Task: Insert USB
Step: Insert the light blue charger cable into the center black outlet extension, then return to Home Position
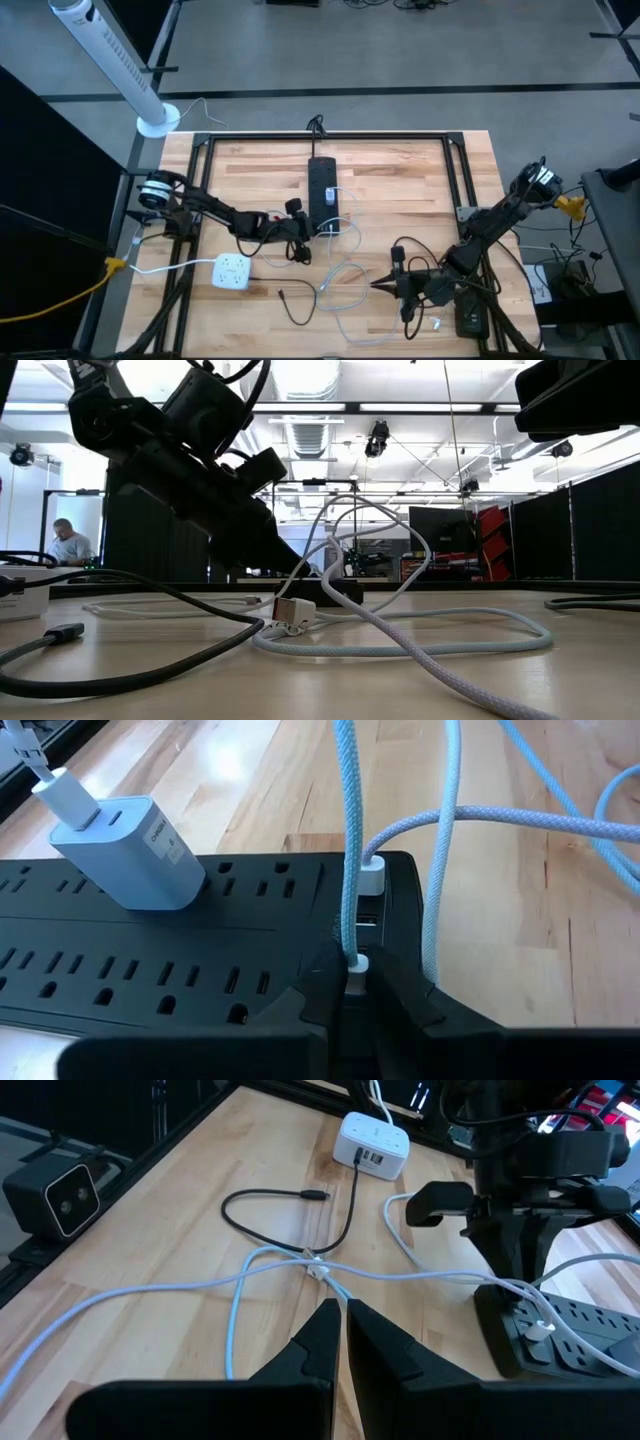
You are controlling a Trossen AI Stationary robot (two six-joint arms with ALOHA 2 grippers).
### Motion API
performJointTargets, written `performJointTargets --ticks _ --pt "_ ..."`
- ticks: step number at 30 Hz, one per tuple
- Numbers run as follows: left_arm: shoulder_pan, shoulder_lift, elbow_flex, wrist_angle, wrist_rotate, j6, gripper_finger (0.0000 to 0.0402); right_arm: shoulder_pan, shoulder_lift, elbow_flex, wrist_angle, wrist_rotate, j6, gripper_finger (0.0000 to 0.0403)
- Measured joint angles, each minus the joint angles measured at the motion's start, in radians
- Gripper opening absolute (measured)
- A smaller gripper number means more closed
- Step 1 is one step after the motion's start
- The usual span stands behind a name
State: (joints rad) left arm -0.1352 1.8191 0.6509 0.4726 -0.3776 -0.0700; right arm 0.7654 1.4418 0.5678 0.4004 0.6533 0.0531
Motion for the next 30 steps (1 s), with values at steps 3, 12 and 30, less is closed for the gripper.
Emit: performJointTargets --ticks 3,12,30 --pt "-0.002 -0.005 0.000 0.003 -0.031 0.004 0.0026 0.000 0.000 0.000 0.000 0.000 0.000 0.0007" --pt "-0.001 -0.083 0.004 -0.084 -0.054 0.039 0.0065 0.000 0.000 0.000 -0.001 0.000 0.000 0.0007" --pt "-0.088 -0.325 0.005 -0.305 -0.258 0.009 0.0165 0.000 0.000 0.000 -0.006 0.000 0.007 0.0007"
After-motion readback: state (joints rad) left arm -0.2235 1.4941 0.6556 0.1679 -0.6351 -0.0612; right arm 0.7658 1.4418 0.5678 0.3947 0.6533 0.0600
